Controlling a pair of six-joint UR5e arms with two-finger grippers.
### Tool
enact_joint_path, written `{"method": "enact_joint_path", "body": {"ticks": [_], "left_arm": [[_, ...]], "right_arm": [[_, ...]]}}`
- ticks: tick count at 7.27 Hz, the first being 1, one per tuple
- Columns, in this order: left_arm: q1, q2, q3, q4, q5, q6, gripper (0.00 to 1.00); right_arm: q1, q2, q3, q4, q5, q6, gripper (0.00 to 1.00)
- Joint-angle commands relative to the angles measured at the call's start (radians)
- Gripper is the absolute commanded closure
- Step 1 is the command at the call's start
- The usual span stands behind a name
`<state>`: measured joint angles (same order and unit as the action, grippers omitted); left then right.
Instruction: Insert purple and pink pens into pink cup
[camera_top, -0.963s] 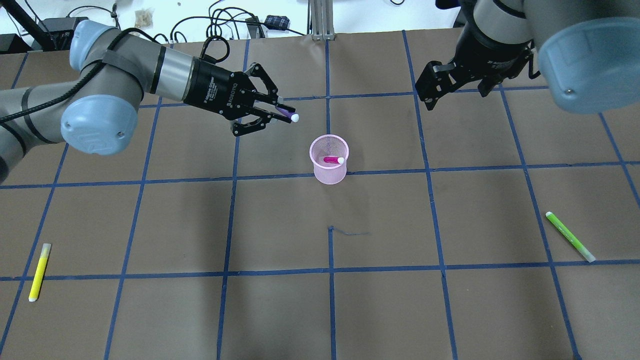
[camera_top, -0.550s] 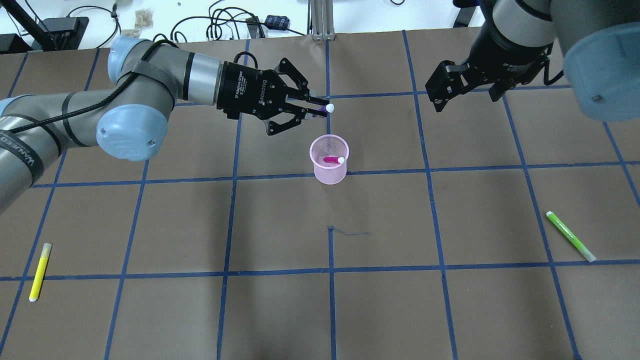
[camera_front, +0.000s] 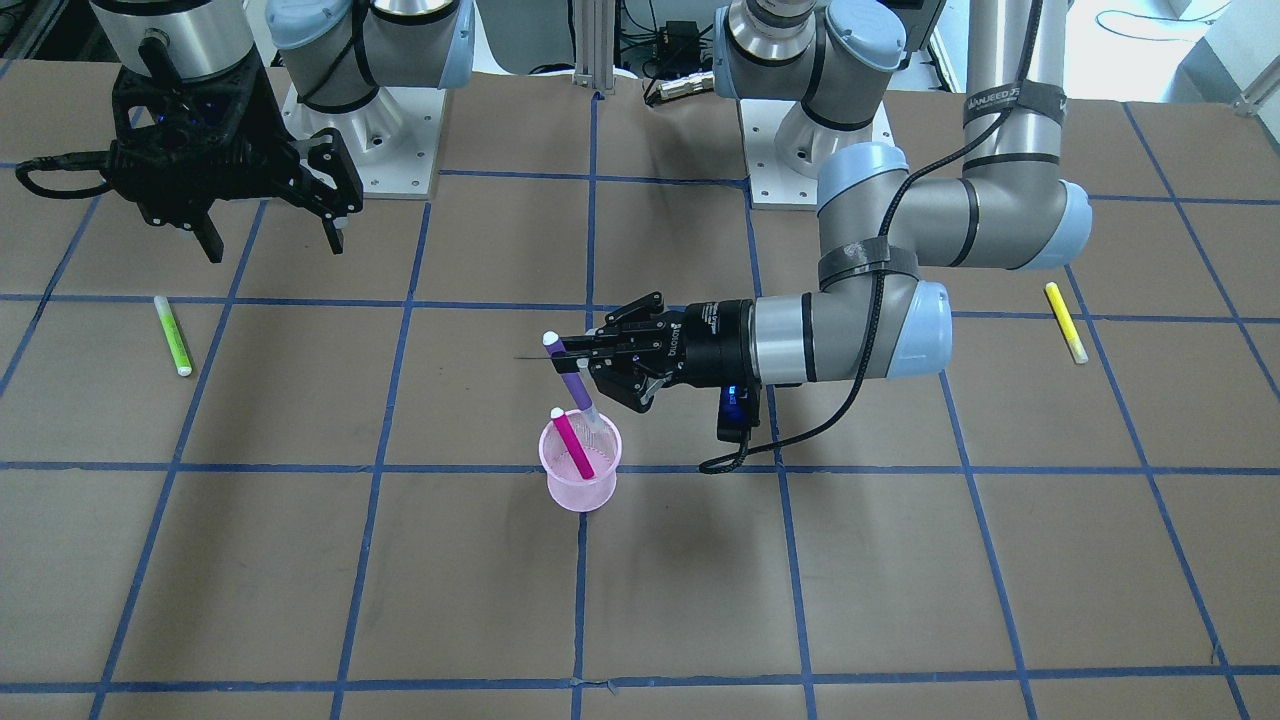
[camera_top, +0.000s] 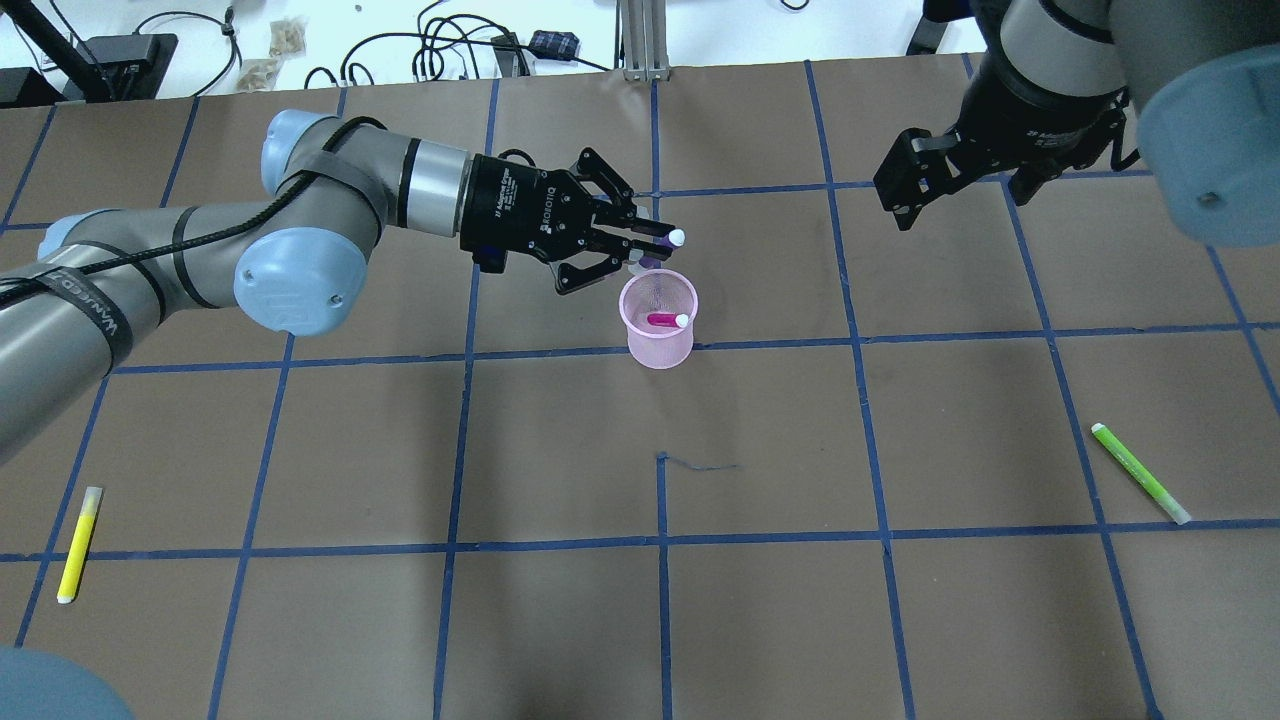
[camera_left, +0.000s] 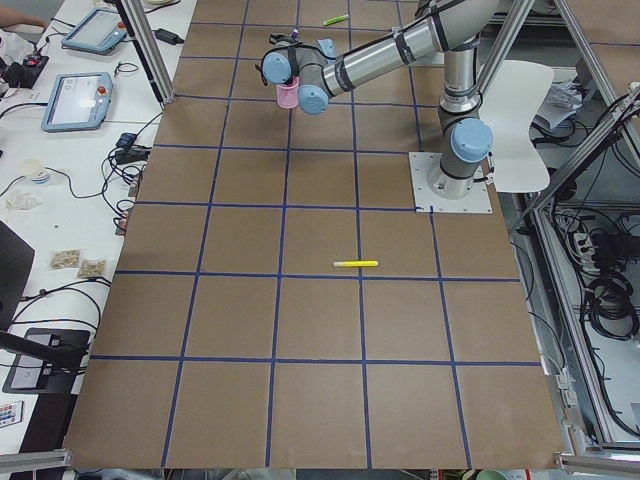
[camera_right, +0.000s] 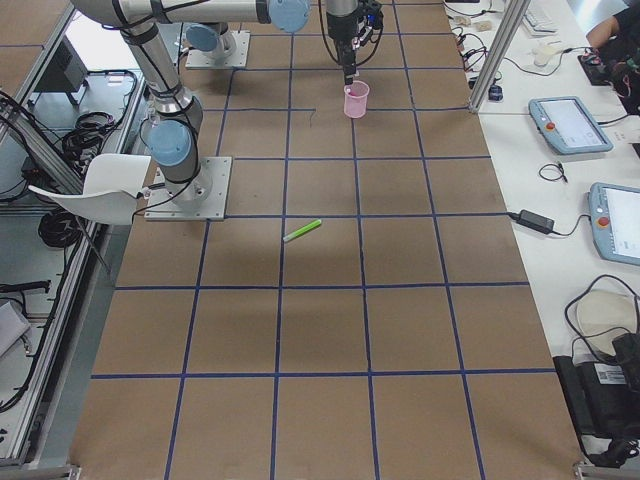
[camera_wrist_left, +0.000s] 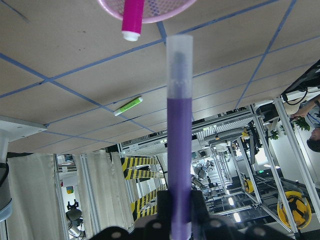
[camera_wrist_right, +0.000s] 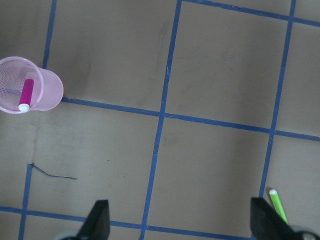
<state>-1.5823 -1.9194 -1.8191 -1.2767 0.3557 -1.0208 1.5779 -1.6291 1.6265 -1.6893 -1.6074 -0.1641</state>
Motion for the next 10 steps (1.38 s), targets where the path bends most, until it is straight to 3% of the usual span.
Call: {"method": "enact_joint_path", "body": {"ticks": [1,3,5,6,7,8,9,10], "left_arm": [[-0.002,-0.045,0.009,0.007,0.000,0.004,0.96],[0.004,-0.069,-0.002,0.011,0.009,0.042,0.96],[0.005,-0.087,-0.002,0.011,0.009,0.068,0.87],[0.005,-0.099,0.000,0.013,0.014,0.099,0.71],[0.005,-0.110,0.001,0.013,0.014,0.122,0.61],[0.005,-0.112,0.000,0.013,0.022,0.122,0.43],[0.005,-0.112,0.010,0.014,0.063,0.122,0.14],[0.007,-0.104,0.021,0.029,0.072,0.122,0.06]], "right_arm": [[0.002,-0.002,0.001,0.000,0.006,0.000,0.00],[0.002,0.000,0.003,-0.001,0.014,-0.002,0.00],[0.001,0.003,0.003,-0.016,0.055,0.004,0.00],[-0.004,0.002,0.007,-0.016,0.082,0.068,0.00],[-0.002,0.002,0.004,-0.013,0.081,0.118,0.00],[-0.002,0.000,0.003,0.002,0.069,0.117,0.00],[-0.001,0.000,0.007,0.005,0.067,0.117,0.00],[-0.001,0.000,0.007,0.003,0.069,0.117,0.00]]}}
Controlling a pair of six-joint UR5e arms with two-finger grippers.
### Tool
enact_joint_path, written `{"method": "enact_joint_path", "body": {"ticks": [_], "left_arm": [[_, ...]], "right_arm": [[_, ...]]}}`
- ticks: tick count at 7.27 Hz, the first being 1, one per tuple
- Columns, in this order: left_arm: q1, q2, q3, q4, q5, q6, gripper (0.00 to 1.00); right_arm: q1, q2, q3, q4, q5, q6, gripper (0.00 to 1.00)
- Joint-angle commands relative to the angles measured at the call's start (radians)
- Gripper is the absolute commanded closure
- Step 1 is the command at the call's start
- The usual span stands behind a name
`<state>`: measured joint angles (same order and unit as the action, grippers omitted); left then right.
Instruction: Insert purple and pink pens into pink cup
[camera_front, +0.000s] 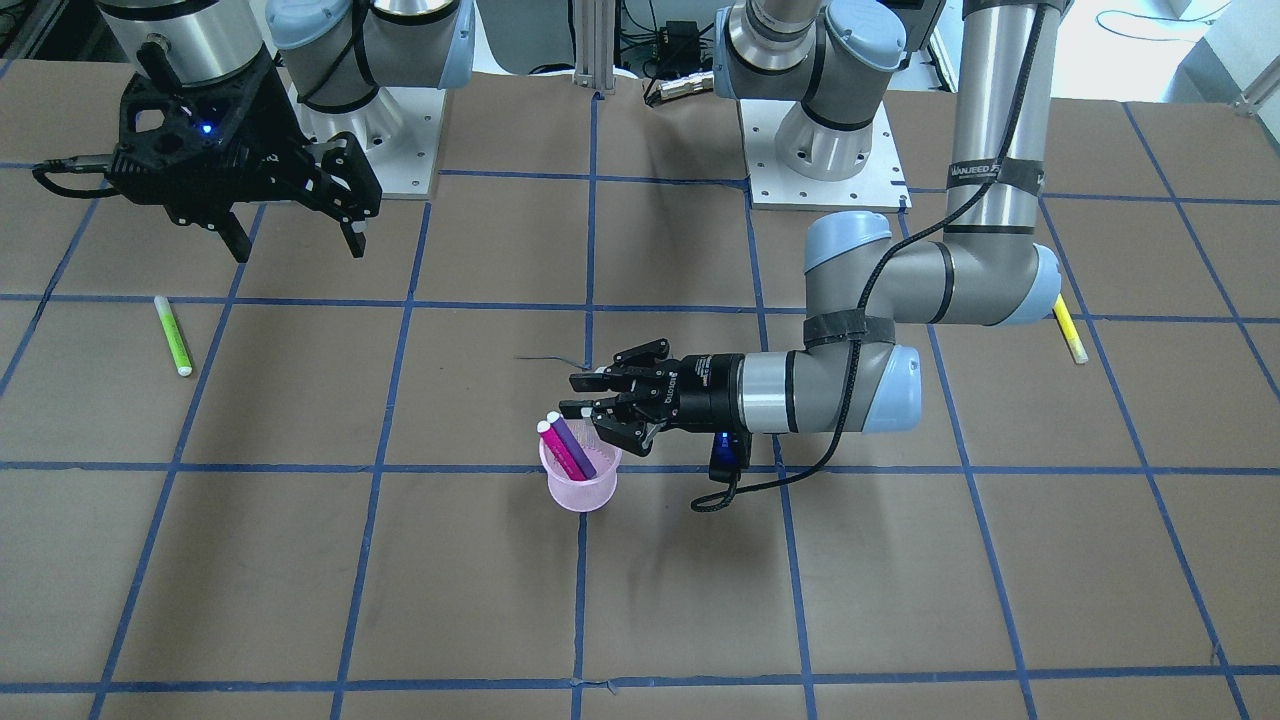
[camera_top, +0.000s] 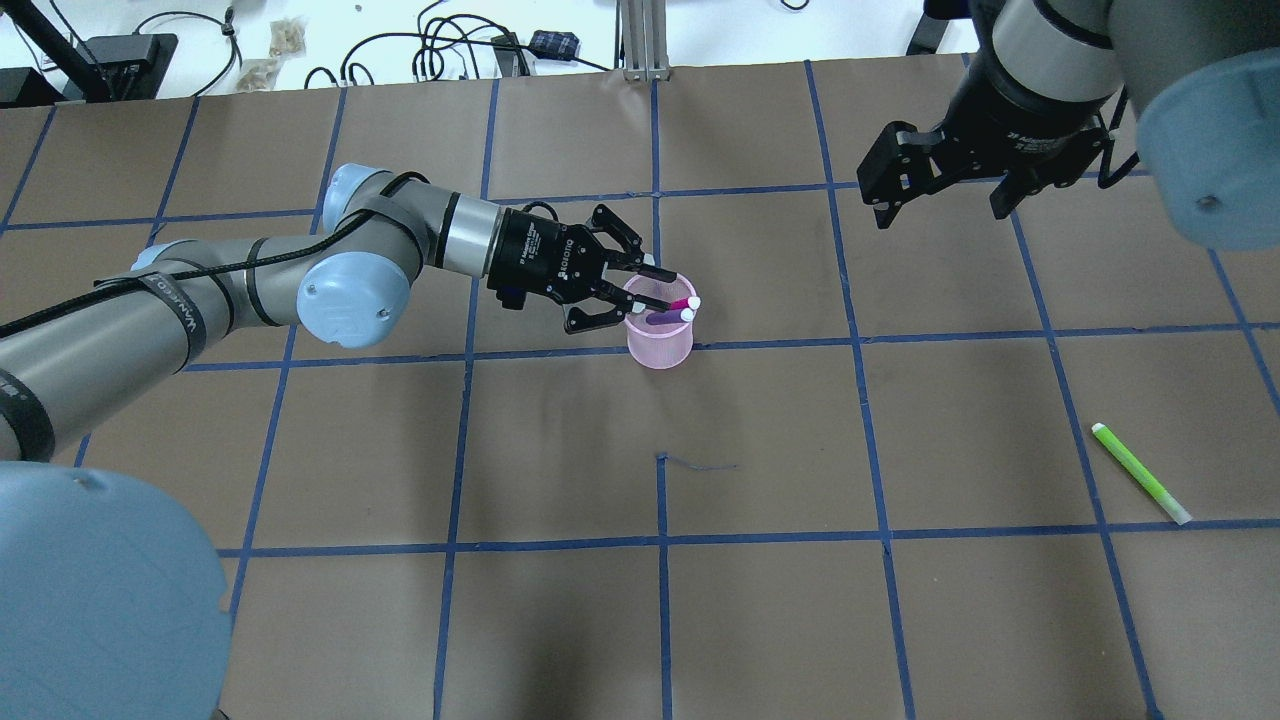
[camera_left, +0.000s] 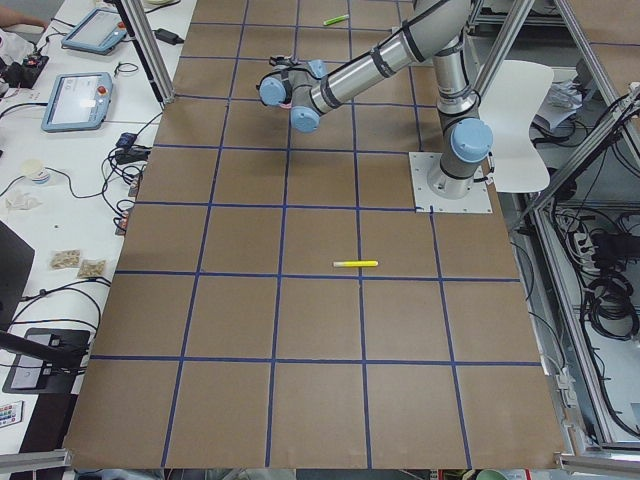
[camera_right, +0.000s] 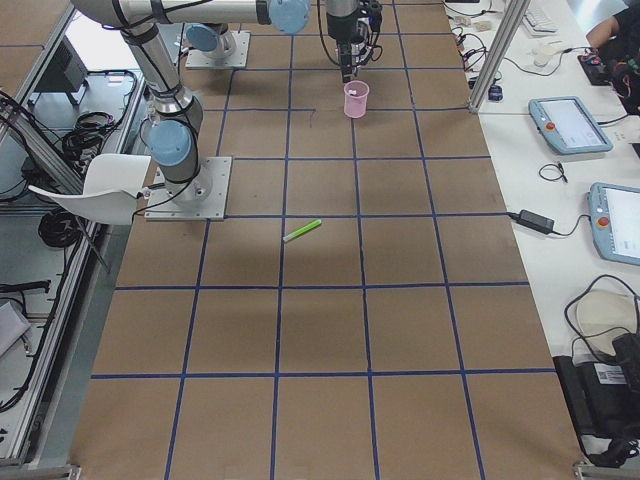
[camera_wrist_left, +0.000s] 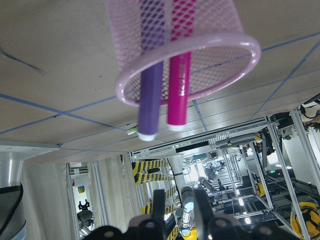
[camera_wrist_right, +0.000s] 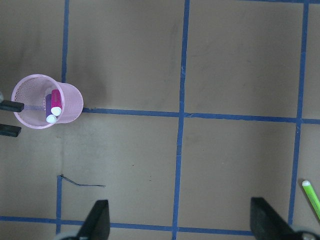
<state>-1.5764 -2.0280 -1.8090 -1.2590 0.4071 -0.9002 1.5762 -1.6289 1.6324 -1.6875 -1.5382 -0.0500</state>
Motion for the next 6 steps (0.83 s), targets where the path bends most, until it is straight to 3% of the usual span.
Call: {"method": "enact_joint_path", "body": {"ticks": [1,2,4,6], "left_arm": [[0.025,0.023,0.039,0.120,0.073,-0.011,0.01],[0.089,0.038,0.087,0.133,0.176,-0.011,0.00],[0.156,0.081,0.154,0.125,0.214,0.000,0.00],[0.159,0.121,0.206,0.125,0.439,0.051,0.00]], "right_arm": [[0.001,0.000,0.001,0.002,0.000,0.002,0.00],[0.001,0.000,0.003,0.002,0.004,-0.001,0.00],[0.001,0.000,0.000,0.002,0.009,-0.001,0.00],[0.001,-0.002,-0.002,0.002,0.003,-0.001,0.00]]}}
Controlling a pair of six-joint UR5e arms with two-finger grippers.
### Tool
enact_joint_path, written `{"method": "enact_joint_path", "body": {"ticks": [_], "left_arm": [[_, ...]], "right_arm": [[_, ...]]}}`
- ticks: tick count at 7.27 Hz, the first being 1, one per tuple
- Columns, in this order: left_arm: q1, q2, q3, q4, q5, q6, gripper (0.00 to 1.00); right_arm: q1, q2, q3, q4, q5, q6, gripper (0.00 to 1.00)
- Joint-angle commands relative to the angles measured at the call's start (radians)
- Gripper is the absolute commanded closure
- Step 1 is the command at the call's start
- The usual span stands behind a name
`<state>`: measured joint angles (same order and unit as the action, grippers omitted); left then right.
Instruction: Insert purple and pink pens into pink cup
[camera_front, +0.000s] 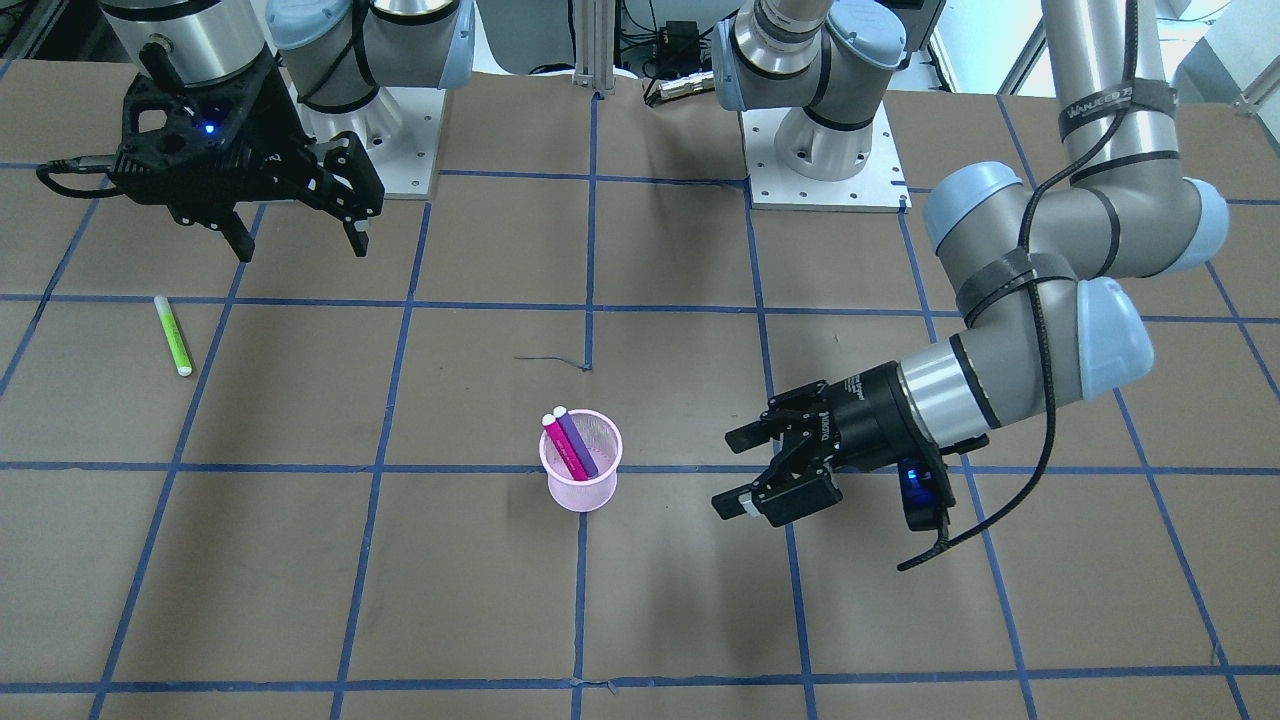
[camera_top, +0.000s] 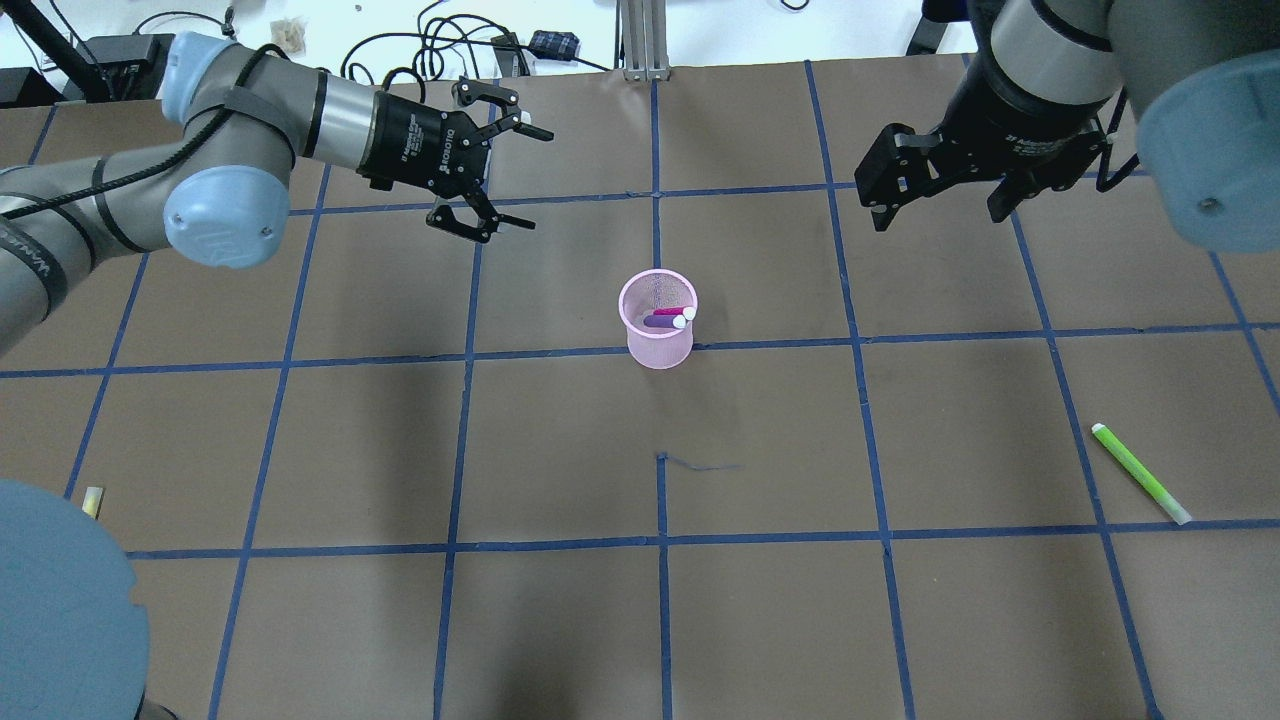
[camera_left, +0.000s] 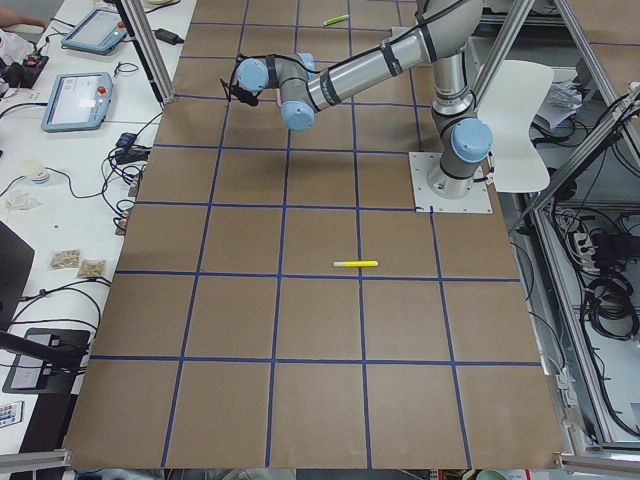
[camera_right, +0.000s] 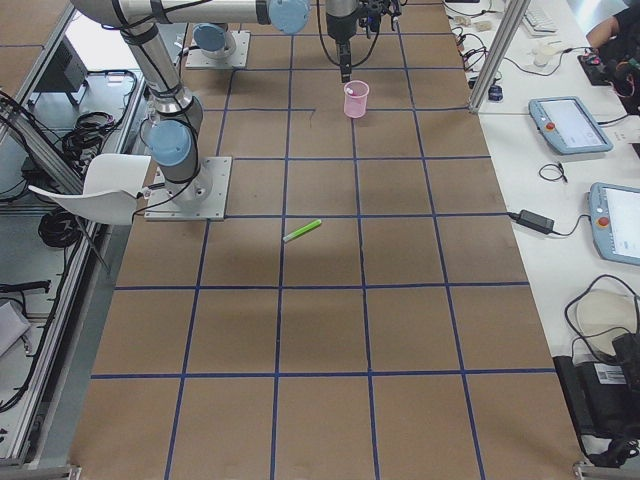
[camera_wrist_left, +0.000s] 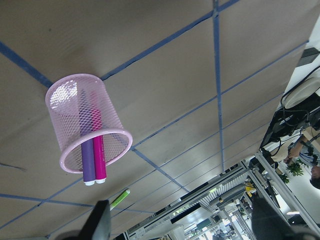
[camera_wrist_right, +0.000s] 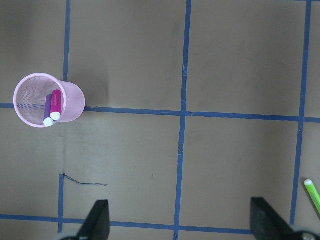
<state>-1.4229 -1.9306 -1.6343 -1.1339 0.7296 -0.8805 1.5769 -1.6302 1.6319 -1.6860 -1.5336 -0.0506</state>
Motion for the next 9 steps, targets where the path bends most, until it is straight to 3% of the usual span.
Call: {"method": "enact_joint_path", "body": {"ticks": [1,3,6,7,9], "left_arm": [[0.007,0.048,0.048,0.000,0.248,0.111,0.00],[-0.008,0.109,0.062,-0.038,0.585,0.343,0.00],[-0.162,0.247,0.071,-0.222,0.934,0.565,0.00],[-0.228,0.283,0.071,-0.253,0.977,0.589,0.00],[-0.223,0.331,0.105,-0.335,0.959,0.840,0.00]], "right_arm": [[0.000,0.000,-0.001,0.000,-0.003,0.000,0.00],[0.002,0.000,0.005,-0.001,0.004,0.001,0.00],[0.003,0.000,0.005,-0.001,0.009,0.005,0.00],[0.003,0.000,0.005,-0.001,0.009,0.005,0.00],[0.003,0.000,0.005,-0.003,0.009,0.005,0.00]]}}
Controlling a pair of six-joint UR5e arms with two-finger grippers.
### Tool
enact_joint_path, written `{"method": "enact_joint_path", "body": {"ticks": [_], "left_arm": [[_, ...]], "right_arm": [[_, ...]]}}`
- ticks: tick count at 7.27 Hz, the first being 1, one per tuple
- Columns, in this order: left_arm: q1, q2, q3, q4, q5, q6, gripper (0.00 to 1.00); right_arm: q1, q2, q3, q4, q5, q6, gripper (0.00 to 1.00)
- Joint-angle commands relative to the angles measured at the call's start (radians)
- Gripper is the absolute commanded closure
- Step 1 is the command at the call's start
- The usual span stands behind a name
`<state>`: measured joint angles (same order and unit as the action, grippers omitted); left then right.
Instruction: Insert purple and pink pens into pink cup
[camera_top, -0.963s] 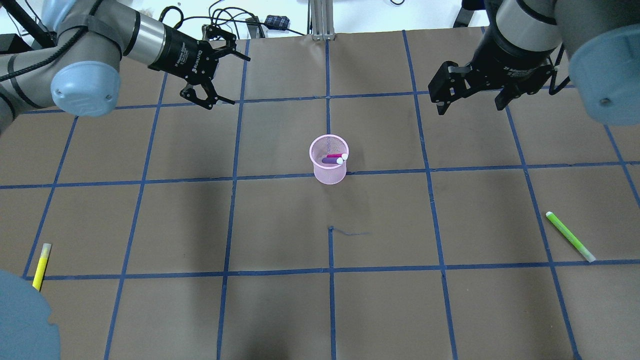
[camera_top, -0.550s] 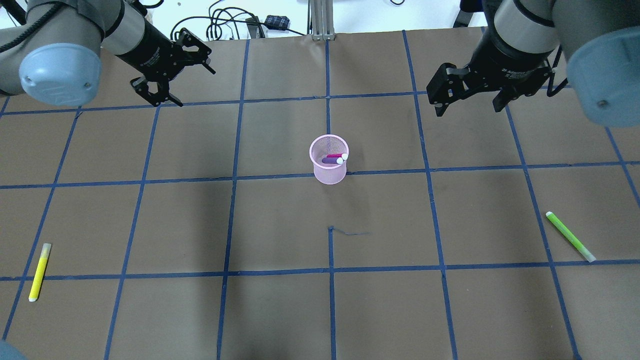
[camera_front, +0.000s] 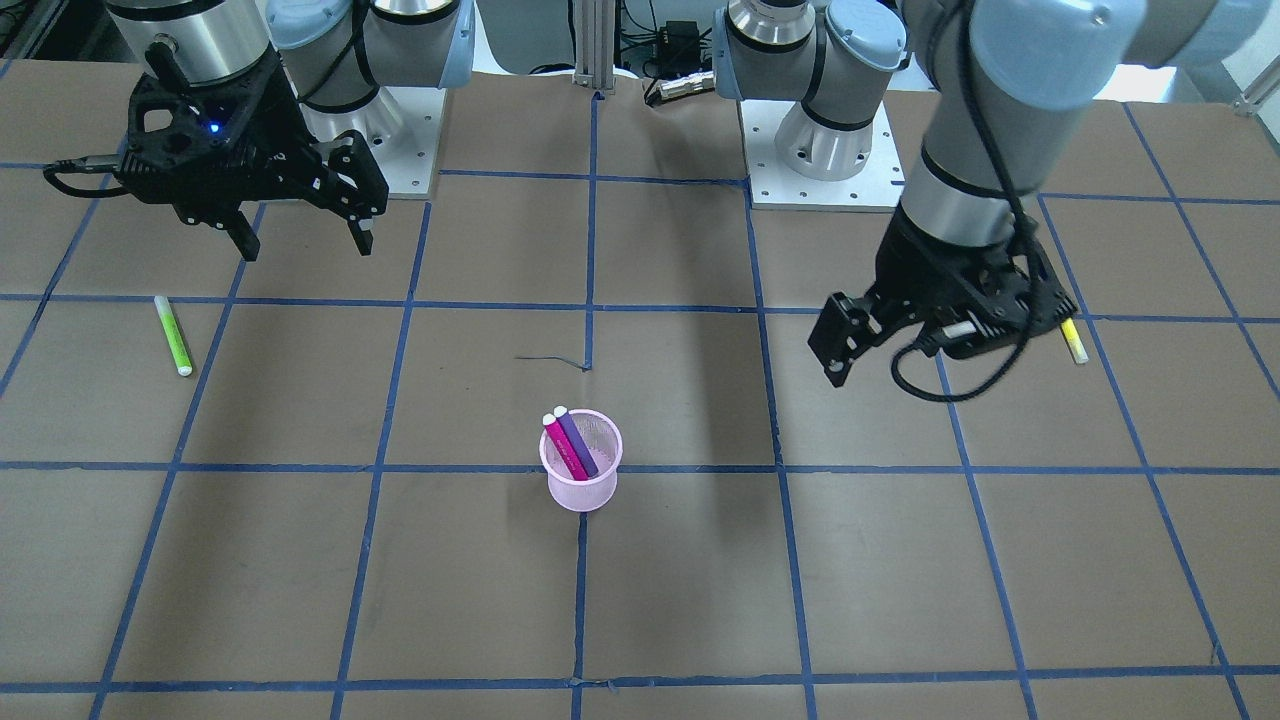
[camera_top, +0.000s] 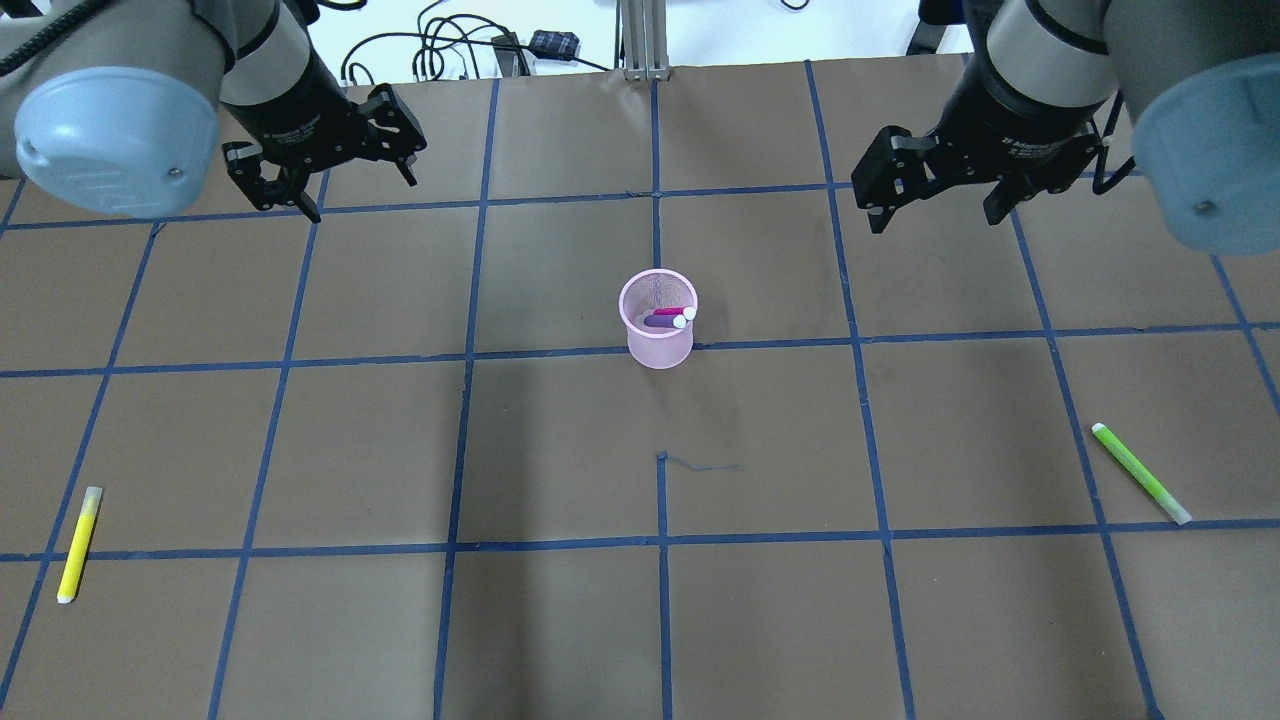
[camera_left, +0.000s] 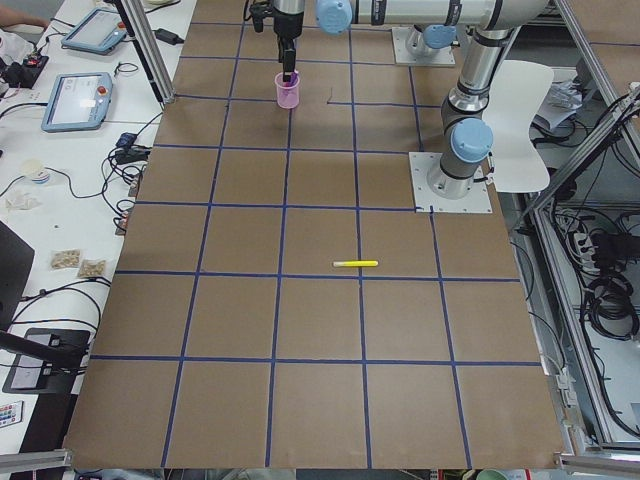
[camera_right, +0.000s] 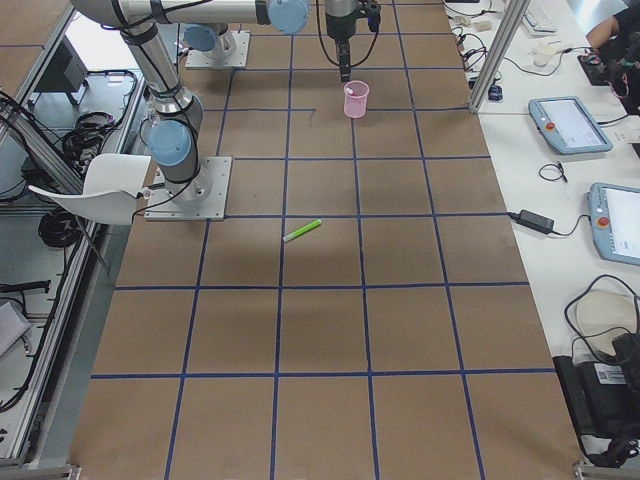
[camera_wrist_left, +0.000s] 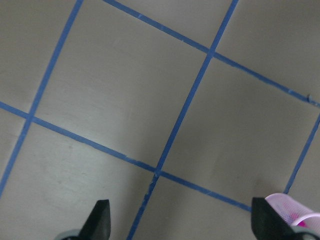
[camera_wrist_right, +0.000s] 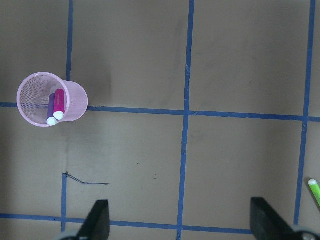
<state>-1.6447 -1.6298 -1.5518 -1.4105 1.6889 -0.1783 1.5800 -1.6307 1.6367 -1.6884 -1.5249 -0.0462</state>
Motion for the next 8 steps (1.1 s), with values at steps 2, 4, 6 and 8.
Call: {"method": "enact_joint_path", "body": {"ticks": [2,4,6,8], "left_arm": [[0.095,0.053,0.073,-0.216,-0.120,0.246,0.00],[0.112,0.039,0.059,-0.213,-0.120,0.264,0.00],[0.077,0.048,0.056,-0.171,-0.130,0.237,0.00],[0.083,0.050,0.067,-0.180,-0.091,0.278,0.00]], "right_arm": [[0.000,0.000,0.000,-0.001,0.000,0.000,0.00],[0.000,0.000,0.000,-0.001,0.000,0.000,0.00],[0.000,0.000,0.000,-0.001,0.000,0.000,0.00],[0.000,0.000,0.000,-0.001,0.000,0.000,0.00]]}}
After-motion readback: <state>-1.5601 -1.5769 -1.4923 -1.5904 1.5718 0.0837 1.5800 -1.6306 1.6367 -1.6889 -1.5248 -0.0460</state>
